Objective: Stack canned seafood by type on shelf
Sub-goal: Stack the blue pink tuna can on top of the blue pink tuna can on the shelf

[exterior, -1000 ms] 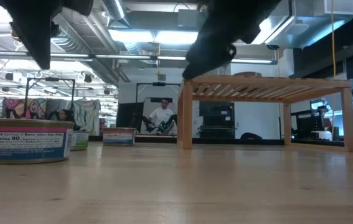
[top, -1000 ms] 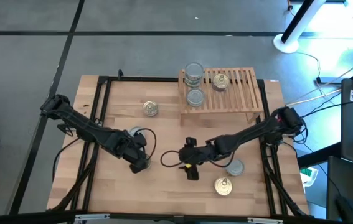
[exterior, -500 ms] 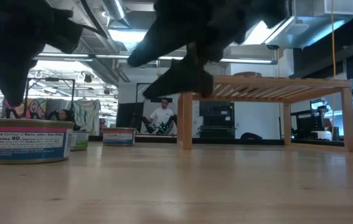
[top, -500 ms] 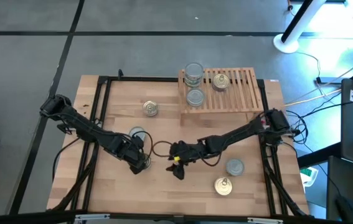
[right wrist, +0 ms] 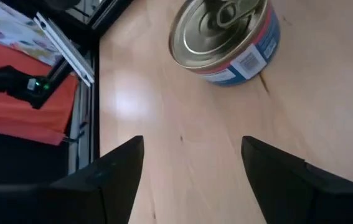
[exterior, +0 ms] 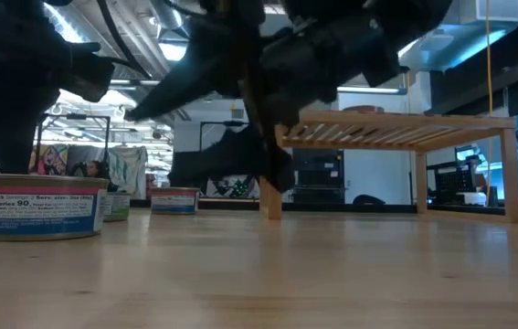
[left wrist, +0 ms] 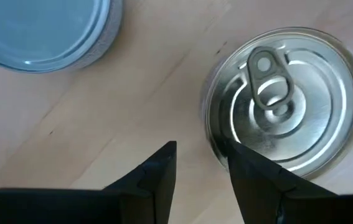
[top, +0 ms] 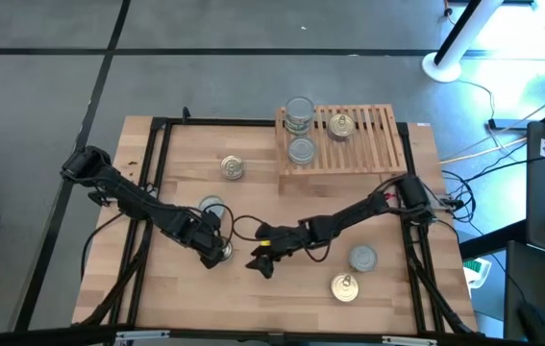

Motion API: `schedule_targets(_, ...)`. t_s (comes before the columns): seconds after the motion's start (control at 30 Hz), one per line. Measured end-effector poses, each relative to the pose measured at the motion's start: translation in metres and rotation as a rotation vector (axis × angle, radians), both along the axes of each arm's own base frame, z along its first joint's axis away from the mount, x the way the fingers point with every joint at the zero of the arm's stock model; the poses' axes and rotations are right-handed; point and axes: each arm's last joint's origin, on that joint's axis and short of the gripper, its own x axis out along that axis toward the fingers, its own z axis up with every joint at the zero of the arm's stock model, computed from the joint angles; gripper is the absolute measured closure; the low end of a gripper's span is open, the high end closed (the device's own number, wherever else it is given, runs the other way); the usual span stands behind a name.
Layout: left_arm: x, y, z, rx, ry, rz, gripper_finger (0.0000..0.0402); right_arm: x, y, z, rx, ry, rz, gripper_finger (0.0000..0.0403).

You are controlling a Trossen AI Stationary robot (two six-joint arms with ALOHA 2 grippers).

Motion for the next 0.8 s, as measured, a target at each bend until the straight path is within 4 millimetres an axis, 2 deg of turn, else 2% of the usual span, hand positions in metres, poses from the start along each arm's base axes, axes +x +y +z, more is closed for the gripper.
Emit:
schedule_targets(0.27,0.006,-0.004,0.001,-0.075,-0.048,0.021,0.0264,0.004,-0.002,-0.018,0.095,0.045,-0.059,0.0135)
schedule_targets(0.8,0.01,-0.008,-0.006,-0.117,-0.021,0.055,0.0267,0.004,-0.001,-0.018,0.098,0.046,-0.056,0.0135)
